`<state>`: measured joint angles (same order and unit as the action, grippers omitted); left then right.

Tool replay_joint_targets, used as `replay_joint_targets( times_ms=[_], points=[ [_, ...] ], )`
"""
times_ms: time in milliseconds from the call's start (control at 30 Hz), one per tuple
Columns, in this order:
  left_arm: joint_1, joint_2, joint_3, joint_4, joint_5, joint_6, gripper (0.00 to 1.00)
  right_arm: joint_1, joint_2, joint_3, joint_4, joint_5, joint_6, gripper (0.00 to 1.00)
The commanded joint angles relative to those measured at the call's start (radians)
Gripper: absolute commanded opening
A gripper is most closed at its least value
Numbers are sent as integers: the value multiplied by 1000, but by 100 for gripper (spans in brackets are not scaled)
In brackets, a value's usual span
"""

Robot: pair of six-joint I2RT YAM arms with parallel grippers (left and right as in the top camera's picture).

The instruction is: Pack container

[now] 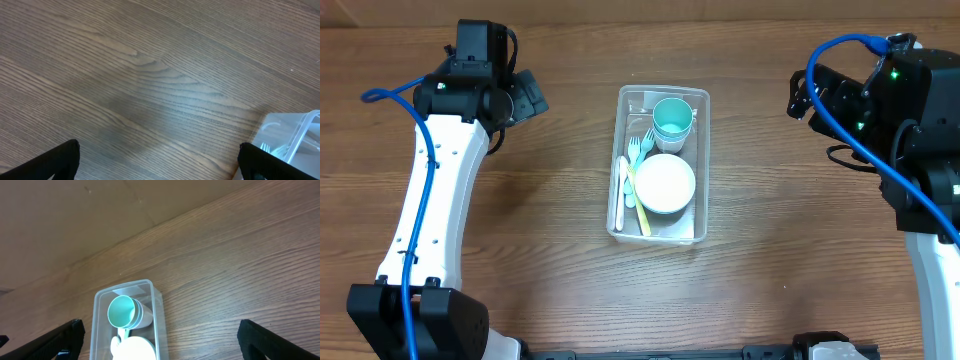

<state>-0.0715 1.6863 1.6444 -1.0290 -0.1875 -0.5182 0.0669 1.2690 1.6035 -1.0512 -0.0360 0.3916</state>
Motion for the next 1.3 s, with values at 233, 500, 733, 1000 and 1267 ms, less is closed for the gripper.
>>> replay_joint_targets(
  times_ms=[233, 500, 733, 1000, 1267],
  points=[
    [-2, -7, 11, 1, -2, -10, 100, -3, -460, -142, 135, 50, -34, 100],
    [-1, -7, 11, 1, -2, -10, 100, -2, -1032, -759, 515, 50, -139, 100],
    [-1, -7, 11, 1, -2, -10, 100, -5, -1236, -1337, 1099, 5, -138, 100],
    [-1, -7, 11, 1, -2, -10, 100, -19, -1266, -1529, 1207, 4, -152, 100],
    [-1, -7, 11, 1, -3, -10, 100, -19, -1266, -1590, 1195, 4, -240, 100]
  ],
)
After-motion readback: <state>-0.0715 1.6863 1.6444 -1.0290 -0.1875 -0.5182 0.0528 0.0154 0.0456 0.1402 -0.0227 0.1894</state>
